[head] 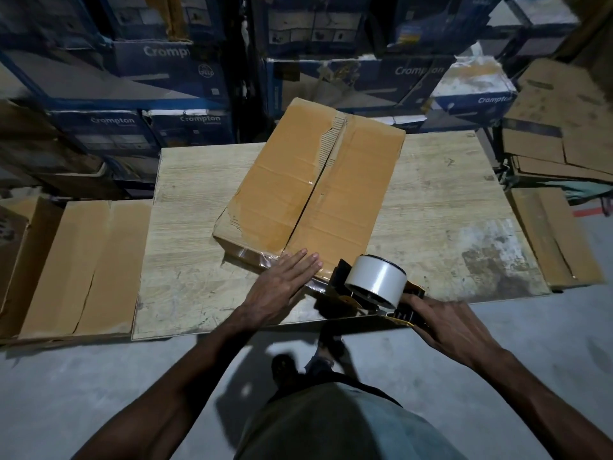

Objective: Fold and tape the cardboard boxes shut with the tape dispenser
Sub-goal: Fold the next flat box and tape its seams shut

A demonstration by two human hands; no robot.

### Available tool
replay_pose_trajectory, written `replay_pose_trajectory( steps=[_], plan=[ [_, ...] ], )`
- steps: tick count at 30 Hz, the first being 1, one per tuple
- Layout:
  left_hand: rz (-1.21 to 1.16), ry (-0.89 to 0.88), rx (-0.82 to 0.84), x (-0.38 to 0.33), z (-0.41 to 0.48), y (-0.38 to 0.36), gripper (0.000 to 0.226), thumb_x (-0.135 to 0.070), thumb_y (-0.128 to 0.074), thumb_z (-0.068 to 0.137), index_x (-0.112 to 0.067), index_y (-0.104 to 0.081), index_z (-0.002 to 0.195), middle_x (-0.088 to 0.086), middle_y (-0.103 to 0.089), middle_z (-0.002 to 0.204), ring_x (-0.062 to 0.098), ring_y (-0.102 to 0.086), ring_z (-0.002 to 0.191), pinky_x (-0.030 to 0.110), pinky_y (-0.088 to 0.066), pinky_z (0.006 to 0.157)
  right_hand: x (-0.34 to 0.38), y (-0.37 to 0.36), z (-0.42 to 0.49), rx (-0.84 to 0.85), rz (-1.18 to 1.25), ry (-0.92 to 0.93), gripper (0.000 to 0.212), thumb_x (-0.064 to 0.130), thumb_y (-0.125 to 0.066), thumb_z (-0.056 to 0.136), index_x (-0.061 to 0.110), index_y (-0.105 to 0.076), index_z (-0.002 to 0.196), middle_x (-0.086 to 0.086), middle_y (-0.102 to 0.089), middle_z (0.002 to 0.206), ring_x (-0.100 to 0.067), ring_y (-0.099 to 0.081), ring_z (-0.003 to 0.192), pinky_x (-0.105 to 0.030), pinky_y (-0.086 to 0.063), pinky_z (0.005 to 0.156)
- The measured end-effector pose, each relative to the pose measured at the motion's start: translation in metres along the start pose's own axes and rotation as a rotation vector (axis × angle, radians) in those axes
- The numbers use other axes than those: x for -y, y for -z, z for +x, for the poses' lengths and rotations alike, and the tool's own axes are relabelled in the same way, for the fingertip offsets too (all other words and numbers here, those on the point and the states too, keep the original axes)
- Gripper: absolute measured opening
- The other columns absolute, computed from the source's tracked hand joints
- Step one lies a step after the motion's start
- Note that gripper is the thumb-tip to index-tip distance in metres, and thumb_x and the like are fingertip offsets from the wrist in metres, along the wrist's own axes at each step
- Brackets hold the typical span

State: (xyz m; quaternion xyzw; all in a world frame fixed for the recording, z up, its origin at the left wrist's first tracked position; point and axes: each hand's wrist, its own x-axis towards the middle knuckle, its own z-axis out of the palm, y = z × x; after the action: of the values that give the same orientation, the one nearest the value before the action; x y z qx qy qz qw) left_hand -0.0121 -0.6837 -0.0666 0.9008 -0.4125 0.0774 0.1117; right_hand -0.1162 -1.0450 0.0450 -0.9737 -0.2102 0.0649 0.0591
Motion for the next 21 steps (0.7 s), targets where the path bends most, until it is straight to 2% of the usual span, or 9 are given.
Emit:
replay_pose_trajectory(
  steps=[3, 5, 7, 8, 9, 12, 15, 18, 21],
  plan=[
    [0.076, -0.089, 0.028, -0.029, 0.014, -0.011, 0.044, -0.033, -0.047, 0.101, -0.018, -0.058, 0.141, 0.008, -0.035, 0.158, 0.02, -0.03, 0.15, 0.042, -0.024, 0.122, 0.0, -0.003, 0.0, -0.004, 0.021, -0.004, 0.067, 0.026, -0.084, 0.081, 0.033, -0.047, 0.137, 0.004, -0.072, 0.082, -0.019, -0.06, 0.051, -0.031, -0.042, 0.039],
    [0.041, -0.041, 0.071, -0.05, 0.021, -0.018, 0.018, -0.035, -0.077, 0.089, -0.025, -0.078, 0.104, 0.008, -0.034, 0.155, 0.015, -0.028, 0.148, 0.04, -0.023, 0.122, 0.001, -0.006, -0.001, 0.001, 0.042, -0.021, 0.068, 0.027, -0.083, 0.083, 0.035, -0.045, 0.139, 0.004, -0.072, 0.083, -0.02, -0.061, 0.053, -0.03, -0.043, 0.041],
    [-0.04, 0.012, 0.083, -0.059, 0.024, -0.021, 0.016, -0.027, -0.091, 0.074, -0.022, -0.076, 0.075, 0.01, -0.035, 0.153, 0.019, -0.042, 0.146, 0.041, -0.031, 0.121, 0.003, -0.008, -0.004, -0.002, 0.06, -0.035, 0.066, 0.028, -0.082, 0.085, 0.036, -0.045, 0.139, 0.005, -0.072, 0.085, -0.02, -0.063, 0.055, -0.03, -0.043, 0.041],
    [-0.062, 0.034, 0.088, -0.059, 0.025, -0.02, 0.018, -0.023, -0.093, 0.07, -0.019, -0.075, 0.073, 0.011, -0.035, 0.153, 0.022, -0.047, 0.144, 0.041, -0.035, 0.12, 0.004, -0.009, -0.005, -0.006, 0.07, -0.041, 0.065, 0.029, -0.082, 0.085, 0.036, -0.045, 0.138, 0.005, -0.073, 0.086, -0.019, -0.063, 0.056, -0.03, -0.044, 0.041],
    [-0.067, 0.038, 0.087, -0.056, 0.024, -0.022, 0.02, -0.021, -0.094, 0.068, -0.018, -0.077, 0.078, 0.01, -0.035, 0.153, 0.023, -0.049, 0.143, 0.041, -0.036, 0.12, 0.006, -0.009, -0.005, -0.011, 0.077, -0.044, 0.065, 0.029, -0.081, 0.085, 0.036, -0.045, 0.138, 0.004, -0.073, 0.086, -0.019, -0.063, 0.055, -0.03, -0.044, 0.041],
    [-0.124, 0.022, 0.009, -0.043, 0.023, -0.023, 0.04, -0.021, -0.092, 0.075, -0.014, -0.078, 0.112, 0.008, -0.041, 0.157, 0.021, -0.044, 0.145, 0.04, -0.033, 0.122, 0.01, -0.012, 0.003, -0.025, 0.088, -0.029, 0.065, 0.028, -0.077, 0.088, 0.036, -0.041, 0.141, 0.002, -0.073, 0.088, -0.021, -0.063, 0.057, -0.031, -0.046, 0.043],
    [-0.232, -0.006, -0.109, -0.025, 0.028, -0.006, 0.051, -0.027, -0.073, 0.094, -0.013, -0.059, 0.14, 0.013, -0.055, 0.15, 0.026, -0.052, 0.139, 0.045, -0.039, 0.118, 0.016, -0.014, 0.019, -0.041, 0.06, -0.033, 0.059, 0.035, -0.068, 0.094, 0.037, -0.037, 0.143, 0.002, -0.074, 0.101, -0.024, -0.068, 0.065, -0.034, -0.05, 0.048],
    [-0.231, -0.104, -0.087, -0.008, 0.033, 0.004, 0.044, -0.037, -0.053, 0.106, -0.018, -0.048, 0.145, 0.014, -0.057, 0.148, 0.027, -0.056, 0.136, 0.047, -0.042, 0.117, 0.018, -0.014, 0.021, -0.019, 0.047, -0.03, 0.055, 0.039, -0.061, 0.097, 0.038, -0.035, 0.146, 0.003, -0.073, 0.106, -0.024, -0.069, 0.07, -0.037, -0.053, 0.052],
    [-0.208, -0.102, -0.087, -0.009, 0.031, -0.005, 0.049, -0.033, -0.058, 0.1, -0.017, -0.048, 0.145, 0.014, -0.058, 0.147, 0.024, -0.051, 0.138, 0.046, -0.042, 0.117, 0.016, -0.01, 0.01, -0.038, 0.08, -0.021, 0.057, 0.033, -0.067, 0.095, 0.037, -0.037, 0.144, 0.002, -0.073, 0.103, -0.023, -0.068, 0.068, -0.036, -0.051, 0.051]
  ],
)
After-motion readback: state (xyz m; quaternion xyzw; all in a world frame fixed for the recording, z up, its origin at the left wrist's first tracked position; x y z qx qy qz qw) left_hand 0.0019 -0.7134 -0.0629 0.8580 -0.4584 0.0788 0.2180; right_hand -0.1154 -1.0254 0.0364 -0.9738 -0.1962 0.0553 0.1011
